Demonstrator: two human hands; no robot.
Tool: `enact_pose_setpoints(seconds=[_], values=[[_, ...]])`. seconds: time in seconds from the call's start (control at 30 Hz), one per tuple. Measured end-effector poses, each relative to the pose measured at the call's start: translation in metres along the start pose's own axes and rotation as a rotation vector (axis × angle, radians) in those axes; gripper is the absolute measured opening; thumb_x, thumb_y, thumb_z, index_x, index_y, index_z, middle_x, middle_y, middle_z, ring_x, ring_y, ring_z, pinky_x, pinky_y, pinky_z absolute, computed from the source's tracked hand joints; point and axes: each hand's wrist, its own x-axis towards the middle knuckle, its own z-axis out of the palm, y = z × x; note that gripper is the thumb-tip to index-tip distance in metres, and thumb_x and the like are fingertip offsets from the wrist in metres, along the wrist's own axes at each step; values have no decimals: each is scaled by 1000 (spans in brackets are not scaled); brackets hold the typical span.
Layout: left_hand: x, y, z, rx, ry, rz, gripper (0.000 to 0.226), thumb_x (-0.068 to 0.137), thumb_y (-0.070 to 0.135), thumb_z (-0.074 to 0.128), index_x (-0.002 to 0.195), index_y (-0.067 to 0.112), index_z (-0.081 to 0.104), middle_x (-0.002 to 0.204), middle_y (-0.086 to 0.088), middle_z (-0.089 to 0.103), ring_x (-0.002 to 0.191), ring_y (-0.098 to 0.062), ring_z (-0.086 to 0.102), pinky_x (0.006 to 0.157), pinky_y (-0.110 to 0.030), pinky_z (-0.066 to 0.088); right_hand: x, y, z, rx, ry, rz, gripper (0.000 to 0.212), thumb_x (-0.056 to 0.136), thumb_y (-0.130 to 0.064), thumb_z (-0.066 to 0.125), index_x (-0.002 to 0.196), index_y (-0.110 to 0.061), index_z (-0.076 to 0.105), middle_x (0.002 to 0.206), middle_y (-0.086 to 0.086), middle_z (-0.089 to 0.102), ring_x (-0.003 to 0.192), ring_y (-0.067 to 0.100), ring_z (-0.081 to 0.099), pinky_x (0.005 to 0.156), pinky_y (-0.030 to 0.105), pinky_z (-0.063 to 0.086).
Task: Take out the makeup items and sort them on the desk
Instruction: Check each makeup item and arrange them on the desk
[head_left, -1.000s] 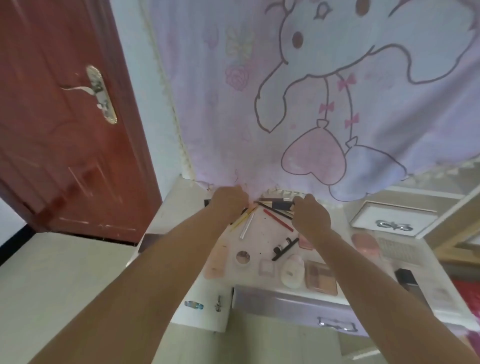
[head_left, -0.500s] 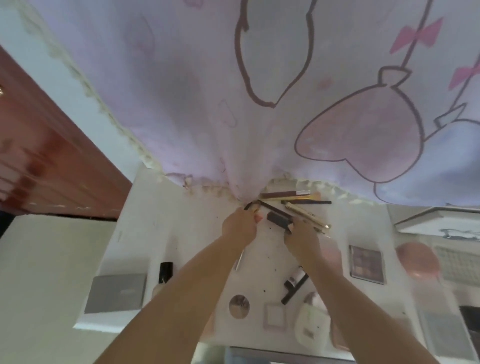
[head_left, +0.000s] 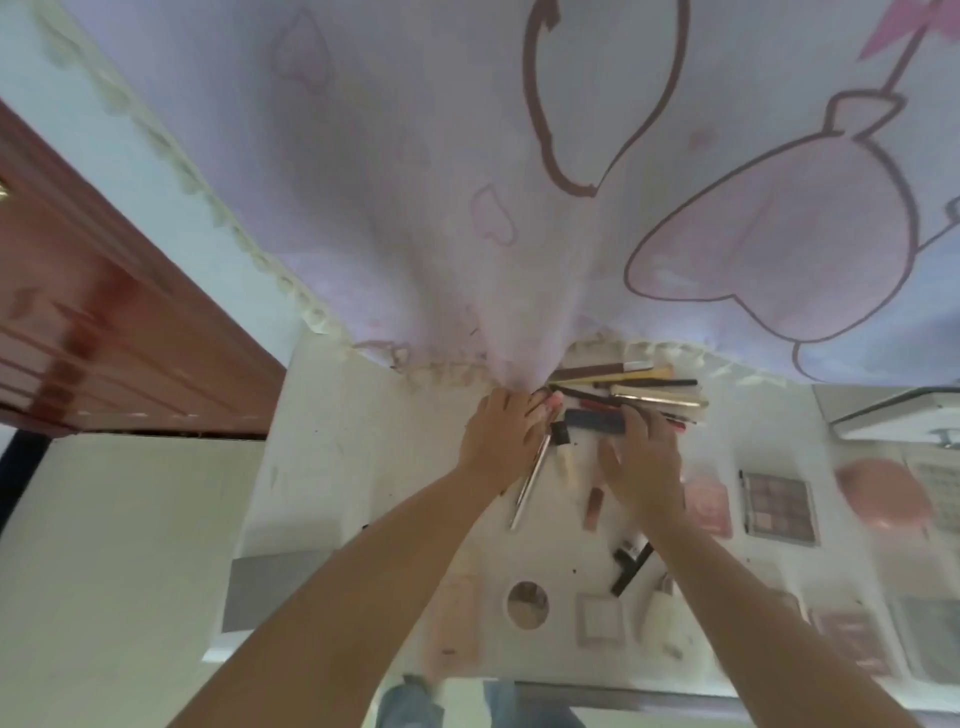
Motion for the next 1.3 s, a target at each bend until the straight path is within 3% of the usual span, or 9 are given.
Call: enact_pose_setpoints(seconds=[0.17,0.27,0.33,0.5,0.6,0.7,0.93,1.1,1.3], values=[[-42,-53,-34,115,-23,64,41,95,24,43,132,7,40,133,-12,42,123,-26,39,100,-34,36,-27,-17,1,-116,-83,-90,46,74,-21,38,96,10,63,96,33,62,89,49,61,75,54,51],[-81,-97,-55,155,-25,43,42,94,24,45,133,7,40,133,-13,42,124,-26,39,101,-31,33,-55,-48,7,-163,-115,-196,27,72,-9,51,87,10,64,90,32,63,83,48,63,70,53,53],[-109,-128,-68,206,-81,15,46,94,28,46,135,9,38,136,-12,40,126,-26,37,103,-31,31,-74,-76,16,-119,-102,-315,21,70,-4,59,86,8,65,87,28,65,81,45,64,73,45,56],[-184,-196,-84,416,-231,10,80,80,54,52,141,8,29,146,-10,28,136,-25,27,108,-34,29,-125,-154,43,-99,-190,-738,33,66,-26,42,73,-7,68,67,7,67,64,26,67,60,29,55],[-212,-220,-76,472,-347,-66,88,82,42,61,145,5,11,152,-11,12,140,-26,17,112,-36,25,-154,-190,68,-275,-369,-806,33,68,-30,63,93,-9,67,98,11,66,101,29,62,90,35,48],[-218,-228,-70,340,-258,-108,79,83,28,64,142,4,18,147,-11,21,134,-27,25,108,-36,32,-173,-209,88,-416,-567,-711,55,86,-37,54,132,-12,39,149,6,24,141,21,14,114,37,14],[-224,-234,-71,96,-167,-181,68,72,21,72,128,3,38,131,-11,40,121,-24,39,100,-29,37,-176,-241,86,-404,-618,-627,52,94,-33,43,139,-12,28,155,-3,7,144,14,6,107,33,27],[-222,-243,-108,-134,-211,-178,60,68,10,76,121,-2,49,109,-6,49,106,-23,50,91,-31,42,-159,-255,84,-183,-758,-525,51,79,-38,65,118,-15,44,123,2,49,117,22,42,85,26,34],[-212,-242,-166,-935,-151,-311,32,88,4,57,119,-3,52,108,-10,59,98,-19,56,89,-22,45,-135,-285,39,110,-627,-473,44,85,-51,48,117,-23,58,78,-10,53,87,13,45,65,17,32]])
